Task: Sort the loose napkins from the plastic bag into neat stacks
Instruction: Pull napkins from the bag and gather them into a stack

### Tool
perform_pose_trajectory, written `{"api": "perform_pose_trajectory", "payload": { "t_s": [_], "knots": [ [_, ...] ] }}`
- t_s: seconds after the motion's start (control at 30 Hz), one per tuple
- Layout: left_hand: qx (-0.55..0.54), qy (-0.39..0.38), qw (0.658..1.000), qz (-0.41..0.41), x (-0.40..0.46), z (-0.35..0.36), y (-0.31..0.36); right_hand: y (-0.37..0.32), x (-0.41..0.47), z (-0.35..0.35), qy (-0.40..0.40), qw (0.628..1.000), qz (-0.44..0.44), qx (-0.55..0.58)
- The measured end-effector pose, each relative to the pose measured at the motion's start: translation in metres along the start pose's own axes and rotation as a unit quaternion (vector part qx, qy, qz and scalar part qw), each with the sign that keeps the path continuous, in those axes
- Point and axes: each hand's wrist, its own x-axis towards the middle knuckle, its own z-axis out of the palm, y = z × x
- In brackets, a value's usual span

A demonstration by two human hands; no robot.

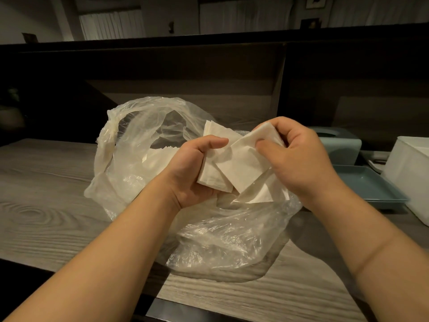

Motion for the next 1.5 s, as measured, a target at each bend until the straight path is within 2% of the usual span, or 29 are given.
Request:
{"api": "perform_pose_trajectory", "payload": {
  "t_s": [0.1,0.23,0.37,0.5,0.63,0.73,0.97,1.13,1.37,1.5],
  "knots": [
    [-0.012,0.002,1.0,0.0,-0.001,-0.001,0.001,0.001,0.0,0.001,-0.011,1.0,0.007,0.029],
    [-0.041,0.01,0.999,0.007,-0.002,0.002,0.002,-0.003,0.001,-0.003,-0.014,0.986,0.05,0.16],
    [-0.045,-0.002,0.999,0.003,-0.004,0.002,0.002,-0.008,0.0,-0.008,-0.053,0.969,0.021,0.24],
    [-0.002,-0.038,0.999,-0.013,-0.006,0.0,0.001,-0.012,-0.008,-0.004,-0.09,0.982,-0.048,0.162],
    [0.019,-0.127,0.99,-0.056,-0.007,0.0,0.0,-0.011,-0.014,0.002,-0.104,0.99,-0.061,0.07],
    [0.031,-0.174,0.982,-0.073,-0.006,-0.002,0.0,-0.009,-0.014,0.006,-0.099,0.991,-0.064,0.057],
    [0.071,-0.23,0.968,-0.075,-0.007,-0.004,-0.002,-0.005,-0.012,0.008,-0.085,0.993,-0.065,0.044],
    [0.058,-0.2,0.975,-0.07,-0.007,-0.005,-0.003,0.001,-0.007,0.008,-0.02,0.991,-0.116,-0.062],
    [0.032,-0.215,0.973,-0.075,-0.006,-0.006,-0.003,0.007,-0.005,0.006,-0.04,0.987,-0.119,-0.104],
    [-0.001,-0.176,0.982,-0.073,-0.006,-0.005,-0.001,0.002,-0.001,0.003,-0.005,0.998,-0.053,-0.042]
  ]
}}
